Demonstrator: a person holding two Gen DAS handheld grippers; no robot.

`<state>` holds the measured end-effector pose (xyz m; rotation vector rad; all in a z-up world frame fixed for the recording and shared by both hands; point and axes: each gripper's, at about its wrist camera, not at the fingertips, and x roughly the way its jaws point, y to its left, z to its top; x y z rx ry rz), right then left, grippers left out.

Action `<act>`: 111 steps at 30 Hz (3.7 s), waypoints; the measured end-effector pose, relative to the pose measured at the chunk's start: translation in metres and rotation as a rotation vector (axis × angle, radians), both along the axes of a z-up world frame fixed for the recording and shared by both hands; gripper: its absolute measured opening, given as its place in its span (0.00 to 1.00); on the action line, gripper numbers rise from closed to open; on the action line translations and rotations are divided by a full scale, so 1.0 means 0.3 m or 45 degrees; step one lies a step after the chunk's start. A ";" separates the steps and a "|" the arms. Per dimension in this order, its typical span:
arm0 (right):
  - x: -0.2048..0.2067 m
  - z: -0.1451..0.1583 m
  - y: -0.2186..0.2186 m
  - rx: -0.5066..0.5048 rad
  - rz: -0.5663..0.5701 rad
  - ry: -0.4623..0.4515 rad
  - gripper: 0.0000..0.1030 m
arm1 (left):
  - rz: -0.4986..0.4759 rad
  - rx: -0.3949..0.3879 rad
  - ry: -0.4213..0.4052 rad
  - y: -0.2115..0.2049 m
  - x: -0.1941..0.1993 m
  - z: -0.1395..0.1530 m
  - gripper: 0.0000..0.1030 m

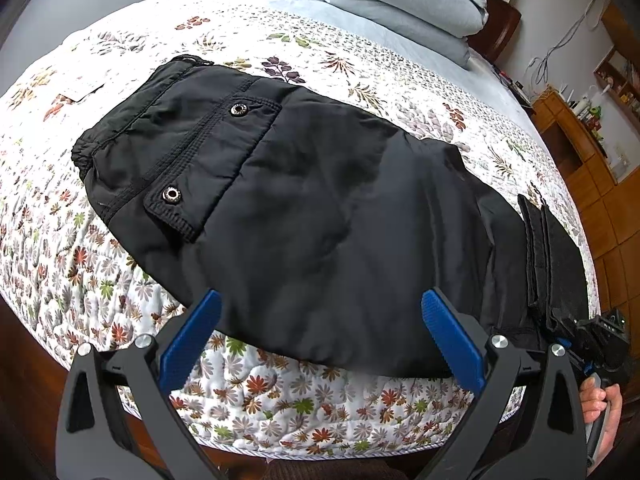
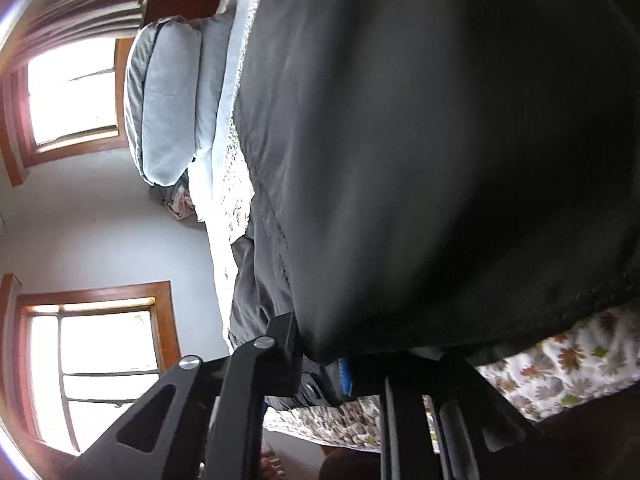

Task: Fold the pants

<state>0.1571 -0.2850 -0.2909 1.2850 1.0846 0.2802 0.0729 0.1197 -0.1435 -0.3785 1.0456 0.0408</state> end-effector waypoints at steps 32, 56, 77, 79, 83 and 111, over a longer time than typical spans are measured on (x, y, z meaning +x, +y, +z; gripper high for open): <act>0.098 0.373 0.468 -1.515 1.185 -0.546 0.63 | 0.001 -0.007 -0.040 0.000 -0.006 0.039 0.97; 0.016 0.283 0.425 -1.393 1.448 -0.528 0.18 | 0.014 -0.039 -0.031 0.011 0.000 0.035 0.97; 0.001 0.406 0.191 -0.867 1.035 -0.597 0.35 | 0.221 -0.082 -0.074 0.186 -0.053 0.091 0.97; 0.007 0.413 0.108 -0.831 0.935 -0.584 0.43 | 0.286 -0.198 -0.059 0.255 -0.069 0.074 0.97; 0.019 0.397 -0.087 -0.789 0.723 -0.524 0.45 | 0.448 -0.508 -0.052 0.376 -0.097 0.007 0.97; 0.065 0.300 -0.325 -0.762 0.469 -0.385 0.52 | 0.582 -0.890 -0.009 0.457 0.021 -0.219 0.39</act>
